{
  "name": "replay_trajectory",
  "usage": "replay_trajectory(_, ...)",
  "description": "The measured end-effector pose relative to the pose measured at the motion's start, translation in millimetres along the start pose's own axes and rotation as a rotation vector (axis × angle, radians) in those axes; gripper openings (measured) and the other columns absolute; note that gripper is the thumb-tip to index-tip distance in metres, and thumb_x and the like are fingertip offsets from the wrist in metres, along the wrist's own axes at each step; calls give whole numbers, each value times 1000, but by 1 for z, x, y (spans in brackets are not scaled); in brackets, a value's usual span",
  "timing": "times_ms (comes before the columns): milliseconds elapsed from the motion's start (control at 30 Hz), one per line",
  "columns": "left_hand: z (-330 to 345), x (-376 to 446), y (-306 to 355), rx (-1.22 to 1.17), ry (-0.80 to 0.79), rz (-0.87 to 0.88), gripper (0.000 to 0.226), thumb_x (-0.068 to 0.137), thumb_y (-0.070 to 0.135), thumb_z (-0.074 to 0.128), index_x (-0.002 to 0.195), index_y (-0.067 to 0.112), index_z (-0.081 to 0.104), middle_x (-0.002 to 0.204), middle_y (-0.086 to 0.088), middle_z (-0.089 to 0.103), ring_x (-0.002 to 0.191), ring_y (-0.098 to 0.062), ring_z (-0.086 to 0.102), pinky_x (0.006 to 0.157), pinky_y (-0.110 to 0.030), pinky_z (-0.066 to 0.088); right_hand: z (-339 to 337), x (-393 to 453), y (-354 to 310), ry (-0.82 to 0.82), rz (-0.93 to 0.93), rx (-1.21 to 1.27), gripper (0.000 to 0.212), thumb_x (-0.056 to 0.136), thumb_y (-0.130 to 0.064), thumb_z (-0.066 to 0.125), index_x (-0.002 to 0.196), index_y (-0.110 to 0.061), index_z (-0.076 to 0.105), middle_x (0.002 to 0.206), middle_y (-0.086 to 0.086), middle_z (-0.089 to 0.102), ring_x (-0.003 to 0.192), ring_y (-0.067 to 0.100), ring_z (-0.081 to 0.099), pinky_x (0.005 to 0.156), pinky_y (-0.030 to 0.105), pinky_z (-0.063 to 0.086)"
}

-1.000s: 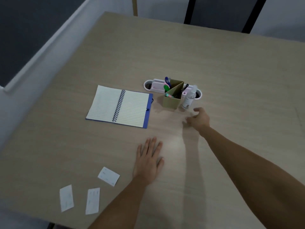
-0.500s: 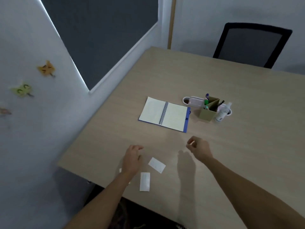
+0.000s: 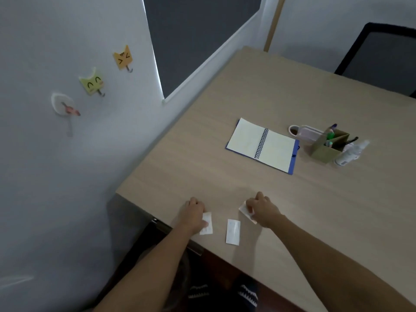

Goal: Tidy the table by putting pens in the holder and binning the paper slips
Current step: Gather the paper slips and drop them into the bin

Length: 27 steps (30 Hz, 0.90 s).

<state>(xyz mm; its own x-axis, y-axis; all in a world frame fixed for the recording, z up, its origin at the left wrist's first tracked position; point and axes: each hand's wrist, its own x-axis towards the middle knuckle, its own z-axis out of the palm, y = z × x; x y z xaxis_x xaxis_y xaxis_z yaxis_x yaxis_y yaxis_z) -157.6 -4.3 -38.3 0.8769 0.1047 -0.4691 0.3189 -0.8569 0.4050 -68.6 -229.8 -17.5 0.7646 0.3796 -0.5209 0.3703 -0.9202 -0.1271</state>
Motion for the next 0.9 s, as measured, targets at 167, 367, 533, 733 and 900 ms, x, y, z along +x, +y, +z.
replay_trajectory(167,6,-4,1,-110,-12,-57,22,81,17,66,102,10,60,117,-15,63,106,-31,60,87,-37,48,1,-6,14,-7,-37,33,58,82,-15,66,131,-32,40,122,11,43,105,35,57,85,41,52)
replay_trajectory(367,9,-14,0,-290,6,-169,46,82,18,68,127,13,56,133,-11,60,119,-28,58,98,-34,46,2,-12,19,-22,-76,-59,23,89,-21,57,111,-20,53,121,13,46,99,34,58,80,40,51)
replay_trajectory(533,11,-31,-3,-480,-6,-281,51,79,19,71,126,4,59,131,-14,62,117,-27,60,101,-34,48,7,-18,29,-26,-131,-34,56,85,-23,64,131,-40,36,124,10,41,107,33,55,88,42,54)
replay_trajectory(733,21,-55,6,-575,87,-346,39,80,11,71,117,0,64,121,-12,66,111,-26,63,96,-32,48,-3,-17,36,-77,-210,-75,35,85,-22,60,118,-29,52,123,11,43,105,35,56,85,43,51)
replay_trajectory(900,25,-70,16,-678,138,-353,34,79,8,71,111,-2,67,116,-17,69,104,-27,66,92,-35,51,-4,-18,38,-107,-217,5,44,82,-17,62,124,-15,49,128,16,48,112,36,55,88,37,48)
